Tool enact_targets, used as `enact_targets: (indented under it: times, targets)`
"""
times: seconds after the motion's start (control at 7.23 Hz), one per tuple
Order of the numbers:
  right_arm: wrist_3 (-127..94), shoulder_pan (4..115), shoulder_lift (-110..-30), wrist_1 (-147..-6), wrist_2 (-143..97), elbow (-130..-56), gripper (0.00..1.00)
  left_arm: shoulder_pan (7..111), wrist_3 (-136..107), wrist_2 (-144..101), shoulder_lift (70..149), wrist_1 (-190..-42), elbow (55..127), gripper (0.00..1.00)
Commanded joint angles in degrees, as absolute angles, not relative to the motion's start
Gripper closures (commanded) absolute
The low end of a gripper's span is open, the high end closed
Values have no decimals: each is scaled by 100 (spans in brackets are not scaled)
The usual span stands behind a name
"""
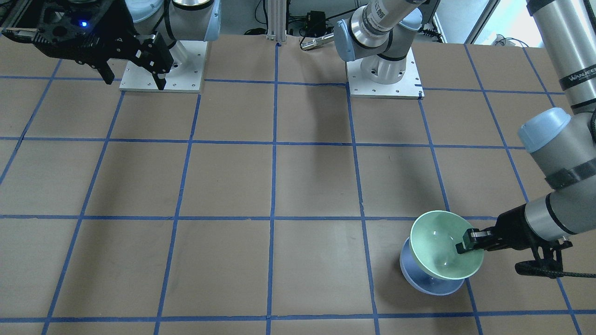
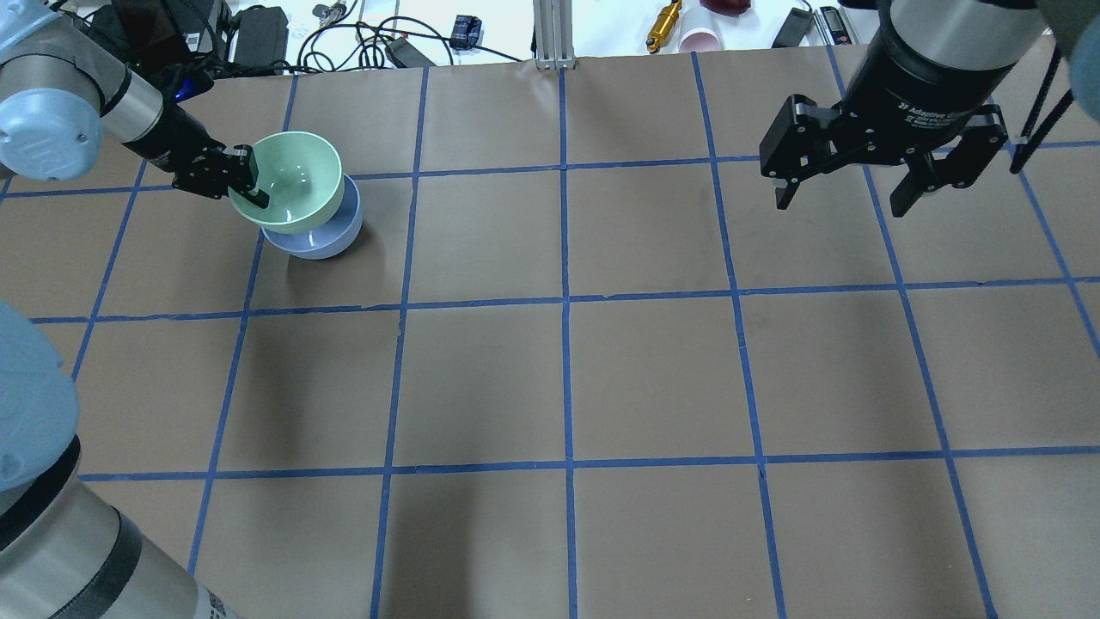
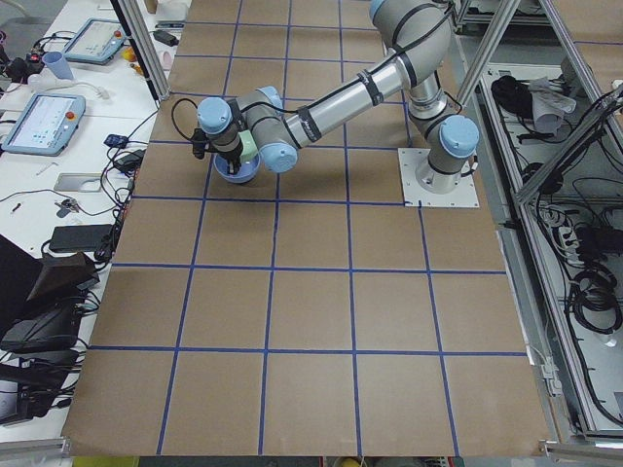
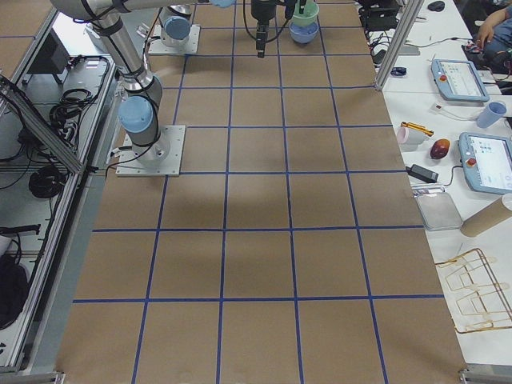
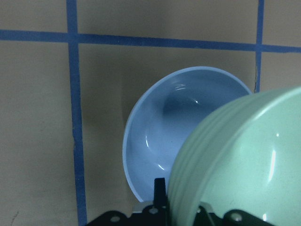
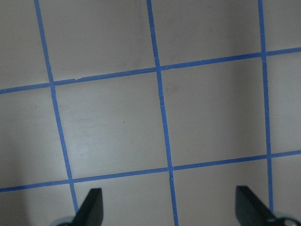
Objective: Stack green bowl on blue bowl
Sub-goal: 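Lower the green bowl into the blue bowl and open the left gripper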
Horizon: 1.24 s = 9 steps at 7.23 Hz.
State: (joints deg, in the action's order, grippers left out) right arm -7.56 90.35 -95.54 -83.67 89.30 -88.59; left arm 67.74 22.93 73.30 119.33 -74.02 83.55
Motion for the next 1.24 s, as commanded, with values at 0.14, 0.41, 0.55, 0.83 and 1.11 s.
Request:
enact_targets:
  times: [0.14,0.41,0.55,0.83,1.11]
  targets:
    - [-756,9035,-9554,-8367,8930,-8859,0,6776,2303,7313,11988,-7348,8350,100]
    - [-756,9035,-9554,-8367,8930,-8859,0,6776,2303,7295,11988,-7190,8350,100]
    - [-756,9035,-9554,-8367,8930,-8859,0,6768,2311,7304,12014,-7189,8358,100]
    - [-756,9035,-9554,-8367,8930,-8859,0,6768,2338,7304,12015,-7198,8402,19]
    - [-756,9035,-9554,-8367,8930,-8859,0,6768,2338,7304,12015,-7207,8402,0]
